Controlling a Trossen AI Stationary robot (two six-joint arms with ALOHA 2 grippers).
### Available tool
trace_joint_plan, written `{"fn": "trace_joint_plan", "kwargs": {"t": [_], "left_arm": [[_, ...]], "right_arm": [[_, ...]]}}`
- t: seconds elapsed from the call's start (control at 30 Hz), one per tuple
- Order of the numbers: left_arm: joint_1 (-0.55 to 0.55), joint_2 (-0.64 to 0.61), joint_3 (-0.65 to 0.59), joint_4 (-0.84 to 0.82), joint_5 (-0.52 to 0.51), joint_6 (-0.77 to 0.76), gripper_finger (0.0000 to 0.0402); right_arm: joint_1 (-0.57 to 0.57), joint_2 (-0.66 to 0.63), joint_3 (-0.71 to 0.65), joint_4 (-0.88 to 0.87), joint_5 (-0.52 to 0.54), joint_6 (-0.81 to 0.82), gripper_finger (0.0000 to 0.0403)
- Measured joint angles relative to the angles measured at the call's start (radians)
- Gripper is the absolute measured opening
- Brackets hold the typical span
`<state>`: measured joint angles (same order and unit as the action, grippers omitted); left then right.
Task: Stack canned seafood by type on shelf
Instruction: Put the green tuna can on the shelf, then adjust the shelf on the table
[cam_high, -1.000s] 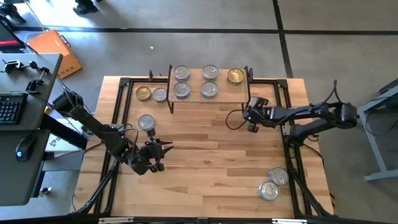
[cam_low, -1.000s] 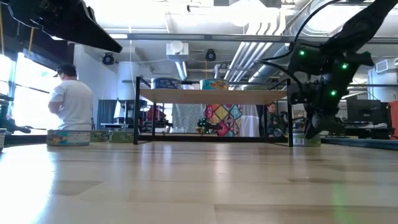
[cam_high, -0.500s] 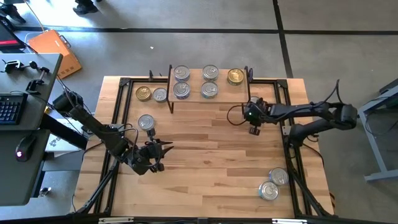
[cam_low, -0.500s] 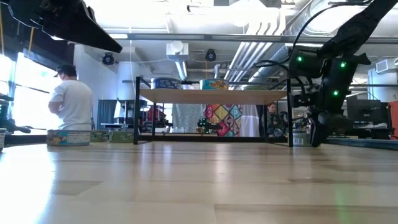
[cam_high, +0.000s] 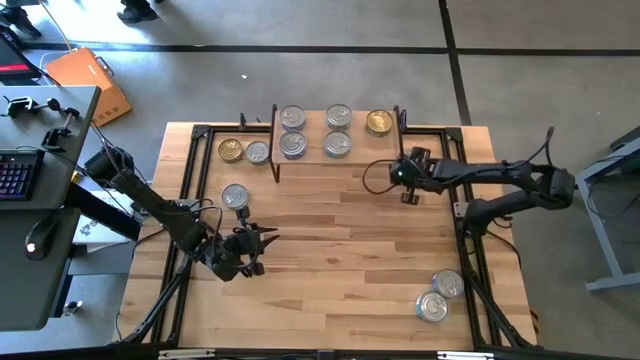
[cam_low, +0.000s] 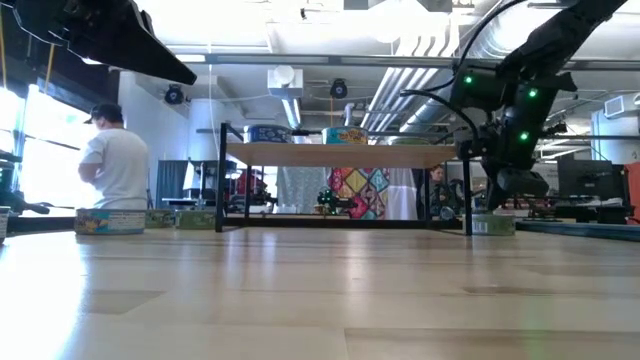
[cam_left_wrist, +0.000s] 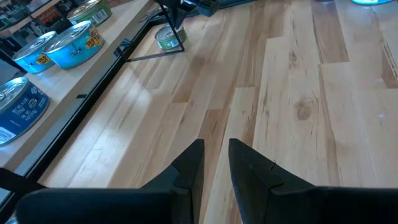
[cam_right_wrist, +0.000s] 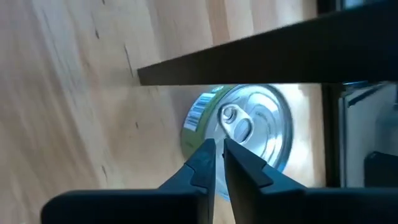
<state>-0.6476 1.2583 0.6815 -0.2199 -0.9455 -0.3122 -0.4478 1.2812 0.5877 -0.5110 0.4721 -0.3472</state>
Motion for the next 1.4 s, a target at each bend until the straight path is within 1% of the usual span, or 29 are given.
{"fn": "trace_joint_plan", "kwargs": {"t": [0.17,0.37,0.7,1.2,1.4], "left_arm": [[0.000,0.000,0.000,0.000,0.000,0.000,0.0064],[0.000,0.000,0.000,0.000,0.000,0.000,0.0064],[0.000,0.000,0.000,0.000,0.000,0.000,0.0064],[0.000,0.000,0.000,0.000,0.000,0.000,0.0064],[0.000,0.000,0.000,-0.004,0.000,0.000,0.0064]], "right_arm": [[-0.067,0.000,0.000,0.009,-0.060,-0.032,0.0014],[-0.072,0.000,0.000,0.014,-0.066,-0.019,0.0007],[0.002,0.001,-0.002,-0.007,-0.085,0.044,0.0004],[0.134,0.000,0.000,0.028,-0.104,0.287,0.0004],[0.182,0.000,0.000,0.081,-0.115,0.390,0.0004]]}}
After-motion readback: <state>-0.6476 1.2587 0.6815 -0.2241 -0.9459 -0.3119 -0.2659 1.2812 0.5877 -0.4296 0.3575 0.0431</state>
